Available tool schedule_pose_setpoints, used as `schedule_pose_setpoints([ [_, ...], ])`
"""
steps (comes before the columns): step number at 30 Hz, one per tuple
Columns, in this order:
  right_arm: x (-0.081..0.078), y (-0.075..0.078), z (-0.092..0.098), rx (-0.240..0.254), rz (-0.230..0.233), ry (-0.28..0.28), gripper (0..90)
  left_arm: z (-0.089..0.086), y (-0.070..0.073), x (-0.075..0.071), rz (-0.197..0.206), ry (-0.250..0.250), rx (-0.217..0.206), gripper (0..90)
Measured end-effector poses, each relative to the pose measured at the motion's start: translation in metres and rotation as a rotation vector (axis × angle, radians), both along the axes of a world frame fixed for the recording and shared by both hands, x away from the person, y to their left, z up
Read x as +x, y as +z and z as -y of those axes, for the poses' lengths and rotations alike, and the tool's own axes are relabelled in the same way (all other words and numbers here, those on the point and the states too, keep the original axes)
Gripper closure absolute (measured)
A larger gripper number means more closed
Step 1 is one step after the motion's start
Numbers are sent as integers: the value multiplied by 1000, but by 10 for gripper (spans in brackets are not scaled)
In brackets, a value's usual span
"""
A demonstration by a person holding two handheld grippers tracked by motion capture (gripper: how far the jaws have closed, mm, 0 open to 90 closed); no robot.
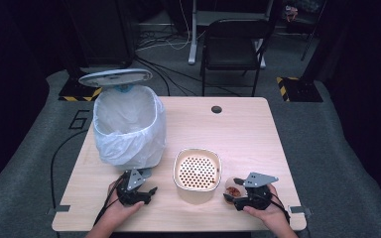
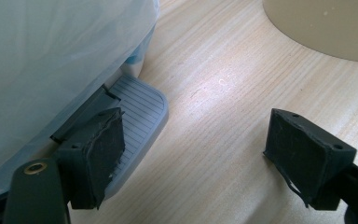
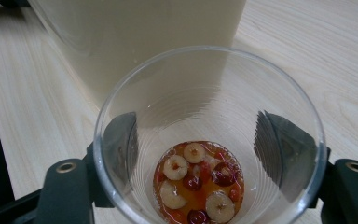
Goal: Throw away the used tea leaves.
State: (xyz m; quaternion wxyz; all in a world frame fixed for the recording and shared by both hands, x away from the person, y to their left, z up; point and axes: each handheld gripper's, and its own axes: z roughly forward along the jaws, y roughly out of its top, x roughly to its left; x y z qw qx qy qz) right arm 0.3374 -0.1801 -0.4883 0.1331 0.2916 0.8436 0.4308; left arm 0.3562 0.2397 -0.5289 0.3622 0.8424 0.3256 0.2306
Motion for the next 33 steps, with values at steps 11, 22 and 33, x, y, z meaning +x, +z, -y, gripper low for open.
schedule_pose_setpoints([
  [11,2,4,2,21,14,2,335,0,0,0,0,0,0,194],
  [22,4,9,5,20,7,-2,377,0,0,0,0,0,0,193],
  [33,12,20,10,20,17,-4,395,0,0,0,0,0,0,193],
])
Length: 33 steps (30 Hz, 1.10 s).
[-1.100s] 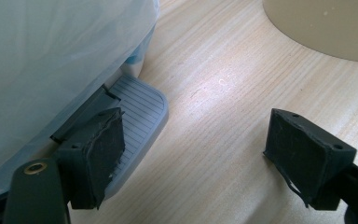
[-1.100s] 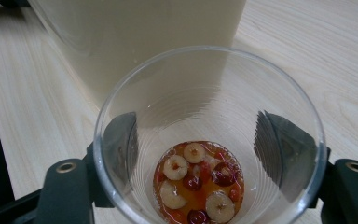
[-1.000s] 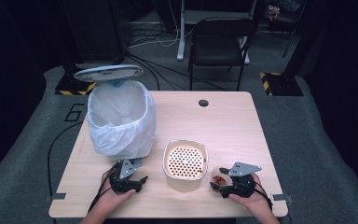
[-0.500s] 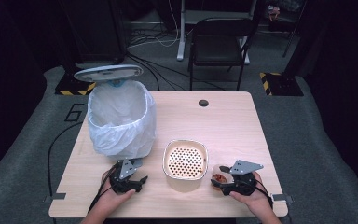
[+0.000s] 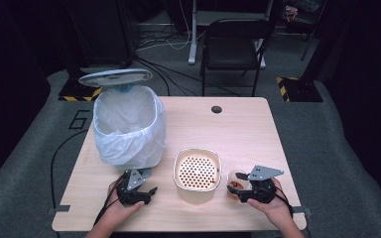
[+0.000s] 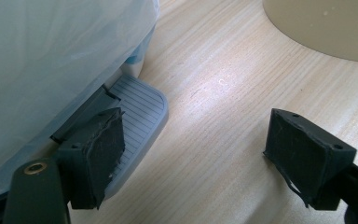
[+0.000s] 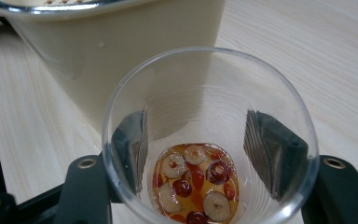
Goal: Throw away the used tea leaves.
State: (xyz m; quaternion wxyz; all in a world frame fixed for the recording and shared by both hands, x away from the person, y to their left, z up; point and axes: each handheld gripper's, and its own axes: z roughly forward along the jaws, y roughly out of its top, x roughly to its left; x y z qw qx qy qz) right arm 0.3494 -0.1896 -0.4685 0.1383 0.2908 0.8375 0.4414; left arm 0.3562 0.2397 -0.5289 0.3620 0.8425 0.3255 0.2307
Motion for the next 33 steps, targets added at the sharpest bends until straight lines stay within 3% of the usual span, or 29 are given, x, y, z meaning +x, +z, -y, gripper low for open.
schedule_pose_setpoints([
  [15,26,34,7,-30,50,-4,399,0,0,0,0,0,0,194],
  [33,81,76,-4,-18,77,41,401,0,0,0,0,0,0,193],
])
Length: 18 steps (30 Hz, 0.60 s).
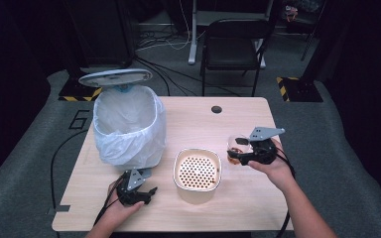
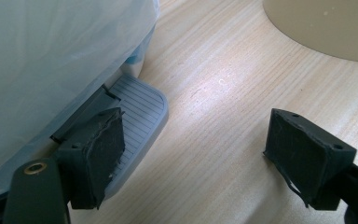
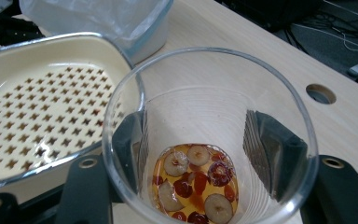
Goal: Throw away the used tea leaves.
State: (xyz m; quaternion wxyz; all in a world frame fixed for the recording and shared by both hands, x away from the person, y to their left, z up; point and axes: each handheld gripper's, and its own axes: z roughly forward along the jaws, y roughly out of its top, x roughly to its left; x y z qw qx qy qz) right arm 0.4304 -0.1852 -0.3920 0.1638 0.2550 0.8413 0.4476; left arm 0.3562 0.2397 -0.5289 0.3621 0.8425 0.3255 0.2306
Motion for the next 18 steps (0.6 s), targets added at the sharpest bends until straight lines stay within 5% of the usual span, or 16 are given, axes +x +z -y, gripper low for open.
schedule_pose_setpoints([
  [8,25,10,-9,28,11,50,401,0,0,0,0,0,1,193],
  [18,44,13,-25,-9,29,128,401,0,0,0,0,0,1,194],
])
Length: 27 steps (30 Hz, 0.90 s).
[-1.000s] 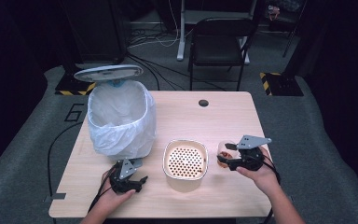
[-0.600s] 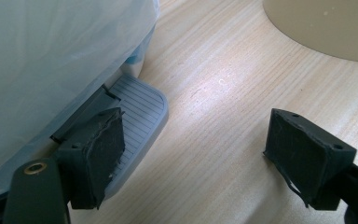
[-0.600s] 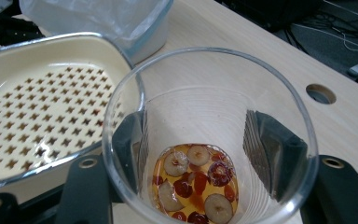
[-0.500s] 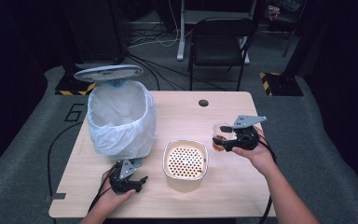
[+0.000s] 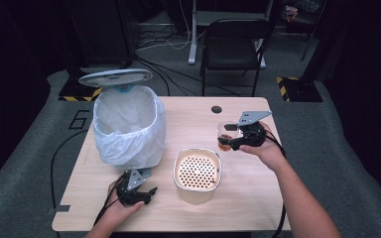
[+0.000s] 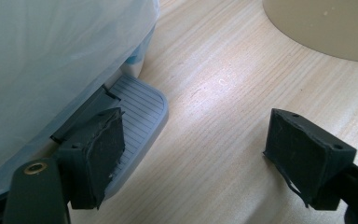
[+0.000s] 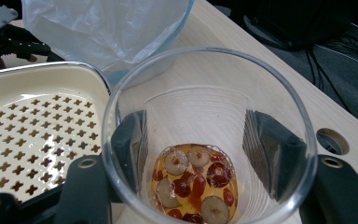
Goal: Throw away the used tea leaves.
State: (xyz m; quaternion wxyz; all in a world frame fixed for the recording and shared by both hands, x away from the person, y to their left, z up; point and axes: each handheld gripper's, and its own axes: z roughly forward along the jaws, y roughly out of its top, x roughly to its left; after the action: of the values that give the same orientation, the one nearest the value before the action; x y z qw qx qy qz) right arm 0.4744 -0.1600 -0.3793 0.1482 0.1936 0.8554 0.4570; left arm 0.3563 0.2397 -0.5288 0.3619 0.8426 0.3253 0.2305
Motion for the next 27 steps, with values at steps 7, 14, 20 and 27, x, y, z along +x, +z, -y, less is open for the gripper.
schedule_pose_setpoints([
  [7,11,-3,-10,8,5,38,401,0,0,0,0,0,0,194],
  [14,20,0,-17,-1,6,54,401,0,0,0,0,0,1,193],
  [20,24,4,-28,-15,11,77,401,0,0,0,0,0,1,194],
  [27,28,5,-39,-21,27,99,401,0,0,0,-1,-1,2,194],
])
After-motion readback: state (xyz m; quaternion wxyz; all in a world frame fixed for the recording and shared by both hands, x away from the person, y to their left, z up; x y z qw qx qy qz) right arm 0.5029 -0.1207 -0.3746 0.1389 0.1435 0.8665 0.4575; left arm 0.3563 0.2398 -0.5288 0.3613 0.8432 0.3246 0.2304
